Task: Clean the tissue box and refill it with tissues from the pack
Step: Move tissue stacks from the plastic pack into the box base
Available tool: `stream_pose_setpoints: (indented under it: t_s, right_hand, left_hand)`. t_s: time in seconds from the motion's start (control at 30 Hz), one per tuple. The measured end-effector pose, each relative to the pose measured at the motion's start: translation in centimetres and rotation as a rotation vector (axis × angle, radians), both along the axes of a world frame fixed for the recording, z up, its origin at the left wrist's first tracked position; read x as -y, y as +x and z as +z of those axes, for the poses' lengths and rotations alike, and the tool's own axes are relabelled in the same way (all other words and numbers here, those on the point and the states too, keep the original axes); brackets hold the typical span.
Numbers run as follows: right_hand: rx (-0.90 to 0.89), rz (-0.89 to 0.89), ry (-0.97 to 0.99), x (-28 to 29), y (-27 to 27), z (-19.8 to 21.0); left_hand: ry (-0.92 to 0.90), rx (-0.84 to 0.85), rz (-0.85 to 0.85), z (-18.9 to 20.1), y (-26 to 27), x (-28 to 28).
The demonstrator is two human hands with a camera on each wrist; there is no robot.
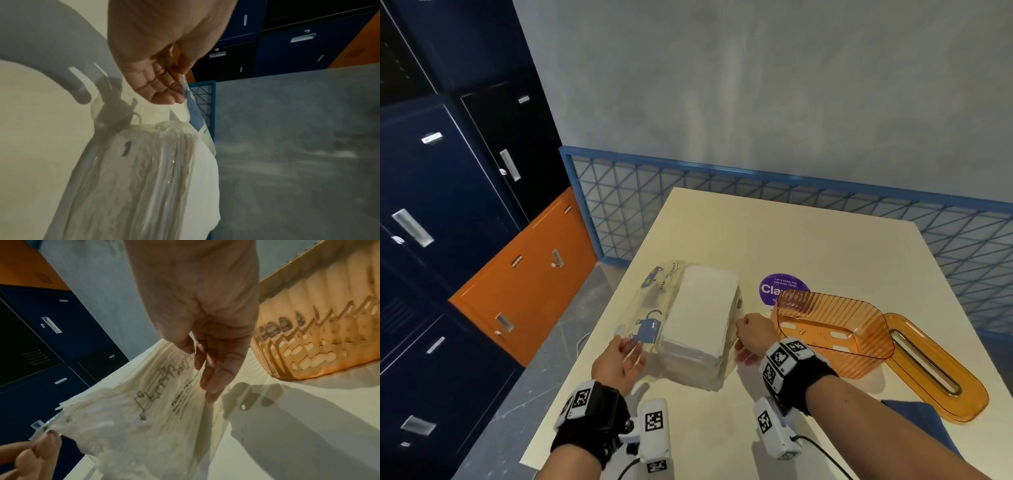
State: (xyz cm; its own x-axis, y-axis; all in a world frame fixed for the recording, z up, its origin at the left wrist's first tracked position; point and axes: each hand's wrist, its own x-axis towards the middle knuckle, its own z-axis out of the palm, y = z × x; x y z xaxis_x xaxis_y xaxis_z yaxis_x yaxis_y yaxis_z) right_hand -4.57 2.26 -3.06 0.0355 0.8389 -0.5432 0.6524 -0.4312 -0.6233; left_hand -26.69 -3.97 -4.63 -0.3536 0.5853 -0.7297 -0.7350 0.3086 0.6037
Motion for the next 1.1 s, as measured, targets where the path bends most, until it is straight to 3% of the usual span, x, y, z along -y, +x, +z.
stream_pose_setpoints:
  t_s: [0.27, 0.37, 0.47, 0.6, 0.73, 0.83, 0.97, 1.1]
  right_hand:
    - [0.004, 0.066, 0.047, 0.3, 0.3, 1.2]
    - [0.007, 0.129, 0.049, 0.3, 1.0, 2.8]
    - [0.044, 0.173, 0.172, 0.3, 2.8, 4.7]
    - [0.224, 0.162, 0.339, 0.1, 7.4, 5.9]
    - [0.453, 0.090, 0.412, 0.6, 13.3, 5.8]
    - [0.561, -0.001, 0.424, 1.3, 17.1, 5.1]
    - [0.630, -0.062, 0.415, 2.0, 20.5, 3.4]
    - [0.493, -0.130, 0.299, 2.2, 22.2, 1.8]
  left_hand:
    - [-0.130, -0.246, 0.006, -0.2, -1.6, 0.5]
    - [-0.149, -0.730, -0.072, 0.2, -0.7, 0.9]
    - [0.024, -1.072, -0.153, 2.7, 2.0, 1.2]
    - [0.202, -1.257, -0.359, 4.9, 6.2, -0.4]
    - [0.379, -1.227, -0.596, 6.0, 10.4, -2.4]
    - [0.468, -1.303, -0.730, 6.0, 13.0, -3.5]
    - [0.314, -1.427, -0.837, 5.4, 15.4, -5.3]
    - [-0.014, -1.705, -0.934, 3.9, 15.3, -7.0]
